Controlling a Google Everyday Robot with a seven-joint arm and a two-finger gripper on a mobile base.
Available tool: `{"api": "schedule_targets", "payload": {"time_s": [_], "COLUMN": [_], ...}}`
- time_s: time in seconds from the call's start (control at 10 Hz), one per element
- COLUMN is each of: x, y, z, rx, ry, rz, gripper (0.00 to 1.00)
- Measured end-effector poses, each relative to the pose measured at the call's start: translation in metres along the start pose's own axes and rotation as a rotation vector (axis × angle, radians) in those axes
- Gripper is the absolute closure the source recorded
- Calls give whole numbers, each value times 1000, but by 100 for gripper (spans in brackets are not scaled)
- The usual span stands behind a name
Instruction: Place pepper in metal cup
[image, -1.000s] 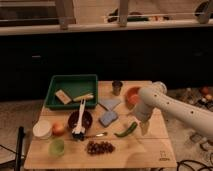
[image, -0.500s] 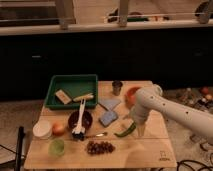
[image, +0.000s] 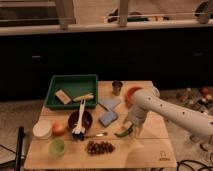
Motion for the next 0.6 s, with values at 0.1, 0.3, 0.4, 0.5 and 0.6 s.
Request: {"api": "schedule_targets", "payload": {"time_s": [0.1,0.3,0.4,0.5,0.6], "x": [2,7,10,11,11], "y": [0,0,0,-1,0], "z": [4,10,15,16,16], "rx": [-1,-3,-7,-6,-5], "ry": [-7,-21,-24,-22,-21], "rz": [8,21,25,23,24], "gripper": [68,86,95,100,100]}}
